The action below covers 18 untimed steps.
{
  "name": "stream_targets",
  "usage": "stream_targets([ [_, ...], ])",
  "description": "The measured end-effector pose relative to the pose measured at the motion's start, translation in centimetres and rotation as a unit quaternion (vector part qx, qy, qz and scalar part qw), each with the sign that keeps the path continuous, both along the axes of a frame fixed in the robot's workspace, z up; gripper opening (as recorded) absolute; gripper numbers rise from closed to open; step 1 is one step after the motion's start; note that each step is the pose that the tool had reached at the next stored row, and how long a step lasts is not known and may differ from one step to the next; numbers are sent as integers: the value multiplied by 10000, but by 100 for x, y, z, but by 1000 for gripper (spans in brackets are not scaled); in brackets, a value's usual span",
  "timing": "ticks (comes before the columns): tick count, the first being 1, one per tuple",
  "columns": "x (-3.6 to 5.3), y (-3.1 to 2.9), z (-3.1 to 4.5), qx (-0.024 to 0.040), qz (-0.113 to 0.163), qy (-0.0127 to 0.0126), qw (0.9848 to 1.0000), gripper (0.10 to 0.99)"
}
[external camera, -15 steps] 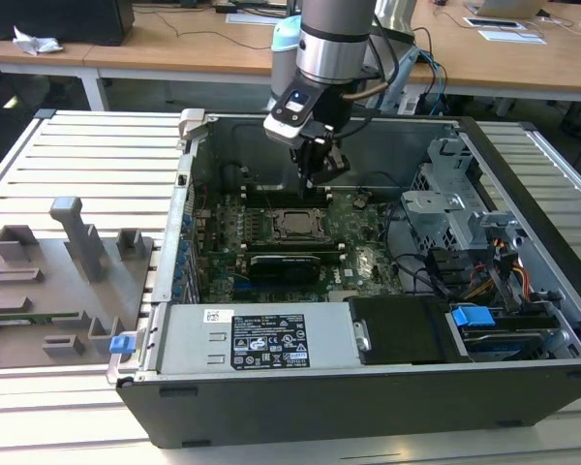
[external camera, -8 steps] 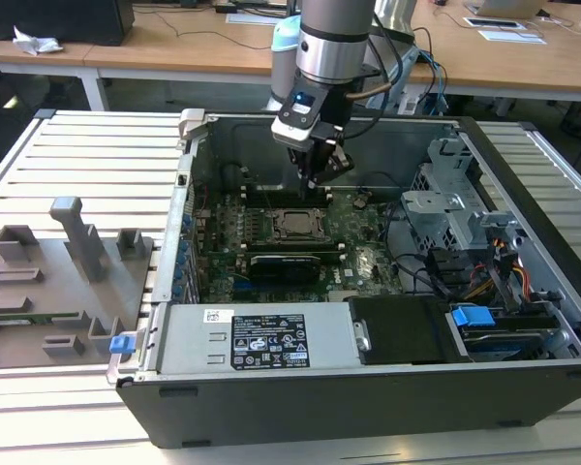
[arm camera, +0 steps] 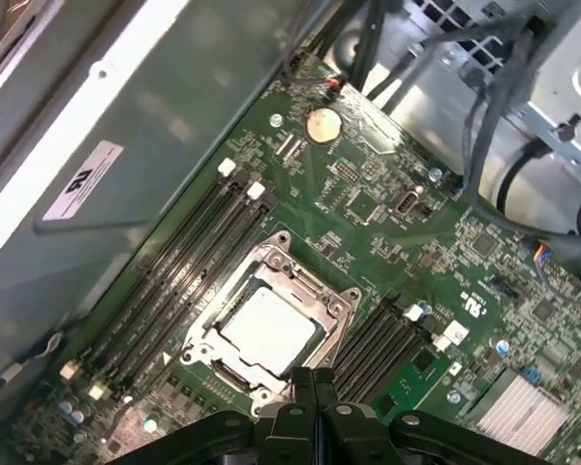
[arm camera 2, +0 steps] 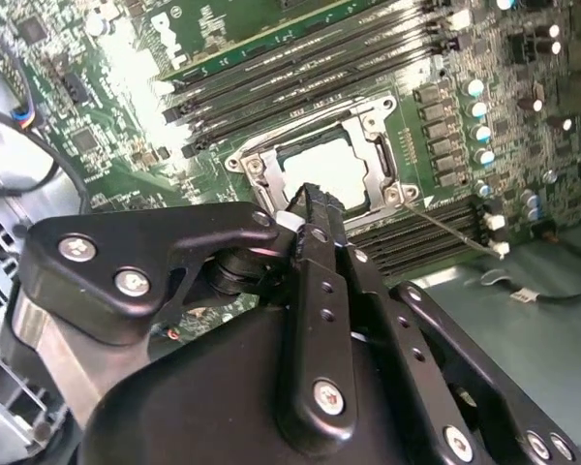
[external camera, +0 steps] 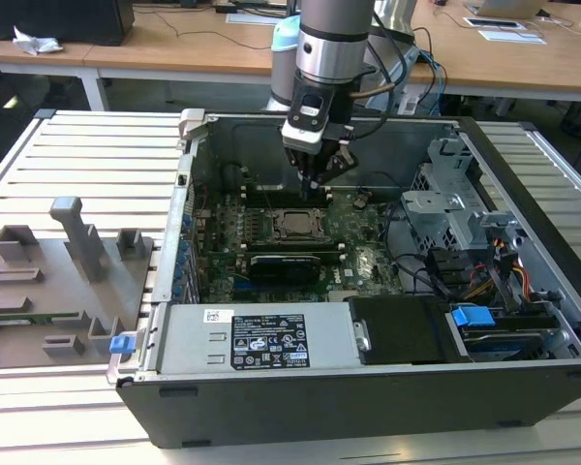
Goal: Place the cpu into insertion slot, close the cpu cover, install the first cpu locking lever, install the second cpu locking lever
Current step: 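Install the first cpu locking lever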
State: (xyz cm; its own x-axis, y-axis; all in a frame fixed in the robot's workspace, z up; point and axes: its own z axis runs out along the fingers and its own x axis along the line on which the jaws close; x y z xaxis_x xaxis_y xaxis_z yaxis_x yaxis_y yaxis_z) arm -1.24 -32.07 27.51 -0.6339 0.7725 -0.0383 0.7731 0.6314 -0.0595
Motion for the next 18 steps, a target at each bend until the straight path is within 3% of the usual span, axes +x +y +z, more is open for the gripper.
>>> stream_targets([
  [5, 0, 0, 0, 0, 398, 0, 9992, 106],
  [9, 0, 0, 0, 1, 762, 0, 9971, 106],
  [12, 0, 0, 0, 0, 1228, 0, 9924, 106],
  [14, 0, 0, 0, 0, 1676, 0, 9859, 106],
  [18, 0, 0, 0, 0, 1902, 0, 9817, 106],
])
